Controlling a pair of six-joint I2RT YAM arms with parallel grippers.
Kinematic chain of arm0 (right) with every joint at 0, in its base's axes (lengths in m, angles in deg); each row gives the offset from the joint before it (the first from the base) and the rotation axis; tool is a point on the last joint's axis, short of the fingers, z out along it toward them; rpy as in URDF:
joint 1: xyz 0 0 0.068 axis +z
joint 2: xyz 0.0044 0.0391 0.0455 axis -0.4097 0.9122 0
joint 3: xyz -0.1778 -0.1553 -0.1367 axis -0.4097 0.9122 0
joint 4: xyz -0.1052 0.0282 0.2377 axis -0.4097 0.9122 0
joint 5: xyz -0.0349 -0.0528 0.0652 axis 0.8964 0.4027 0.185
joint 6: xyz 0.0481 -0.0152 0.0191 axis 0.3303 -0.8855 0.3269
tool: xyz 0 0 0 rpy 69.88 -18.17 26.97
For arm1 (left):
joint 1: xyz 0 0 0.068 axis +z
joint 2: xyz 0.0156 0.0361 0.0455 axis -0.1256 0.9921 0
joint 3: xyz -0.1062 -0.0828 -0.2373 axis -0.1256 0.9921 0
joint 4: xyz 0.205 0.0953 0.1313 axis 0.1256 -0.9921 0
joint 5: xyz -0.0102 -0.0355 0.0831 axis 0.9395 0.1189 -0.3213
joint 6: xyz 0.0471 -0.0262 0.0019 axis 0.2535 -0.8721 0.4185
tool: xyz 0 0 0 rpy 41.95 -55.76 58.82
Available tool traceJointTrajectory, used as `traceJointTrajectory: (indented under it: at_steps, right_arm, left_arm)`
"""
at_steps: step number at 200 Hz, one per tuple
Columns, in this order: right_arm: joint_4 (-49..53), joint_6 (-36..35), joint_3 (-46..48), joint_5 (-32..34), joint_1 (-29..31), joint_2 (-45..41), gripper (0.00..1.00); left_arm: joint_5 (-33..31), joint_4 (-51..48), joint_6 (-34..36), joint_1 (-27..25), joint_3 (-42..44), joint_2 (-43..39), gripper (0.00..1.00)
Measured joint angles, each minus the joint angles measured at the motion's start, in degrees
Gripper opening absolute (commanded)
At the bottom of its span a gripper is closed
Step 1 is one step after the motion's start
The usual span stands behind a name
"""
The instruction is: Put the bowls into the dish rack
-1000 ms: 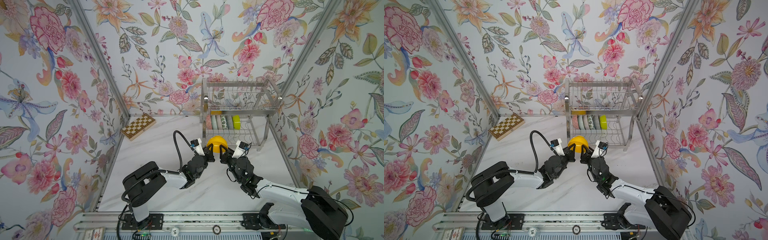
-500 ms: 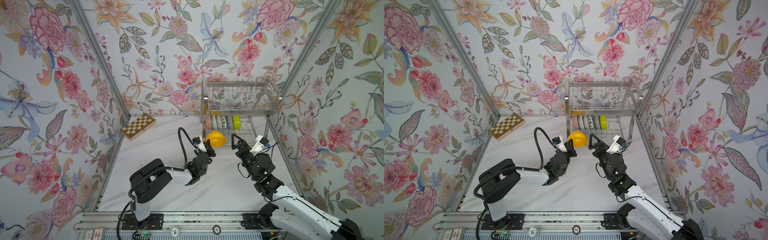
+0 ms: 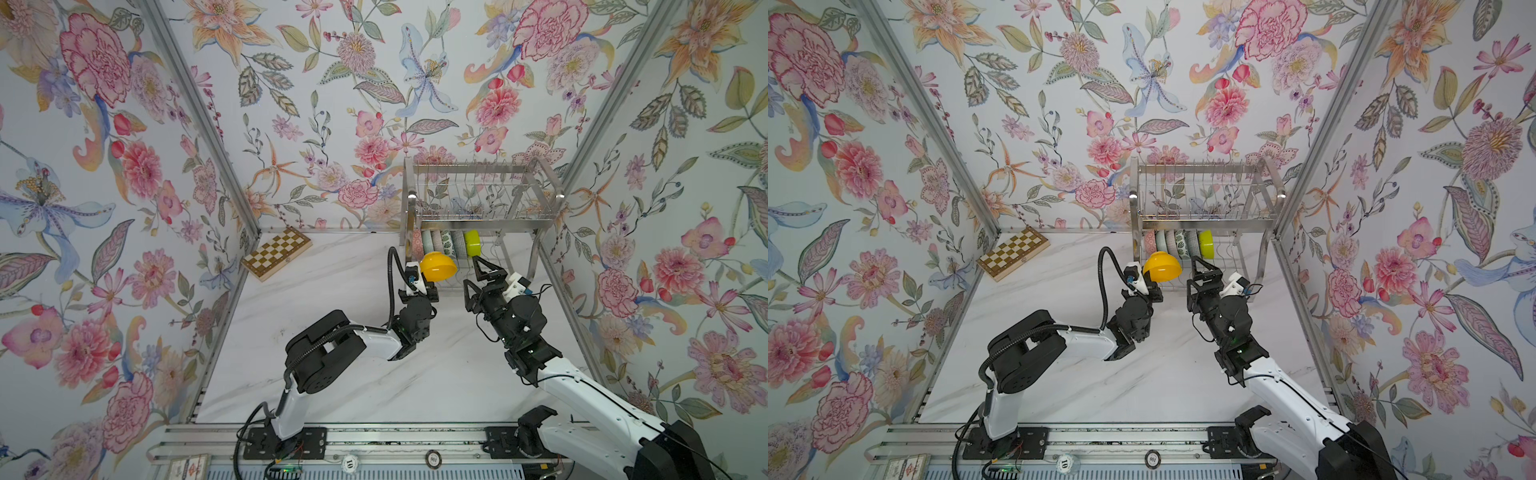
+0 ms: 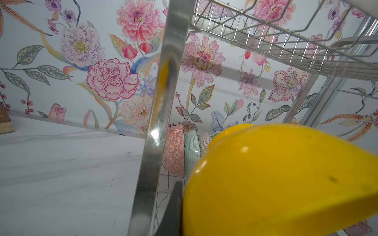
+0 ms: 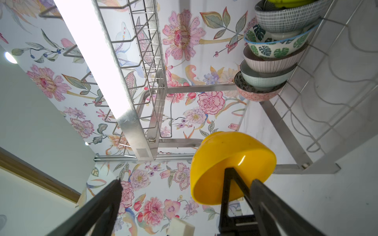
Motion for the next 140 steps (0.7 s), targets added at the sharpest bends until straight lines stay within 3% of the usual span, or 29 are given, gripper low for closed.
traceJointTrajectory:
  at_steps: [71, 87, 140]
  right_arm:
    - [-7.9, 9.0, 0.0, 1.4, 1.4, 3.5, 0.99]
    - [-9.2, 10.5, 0.1, 2.0, 2.0, 4.5, 0.92]
    - [-12.9, 14.6, 0.5, 4.3, 4.2, 8.0, 0.87]
  left_arm:
    - [0.5, 2.2, 4.7, 0.0, -0.2, 2.7, 0.0]
    - [0.9, 3.2, 5.5, 0.0, -0.3, 2.7, 0.0]
    - [1.6, 5.0, 8.0, 0.0, -0.5, 2.7, 0.0]
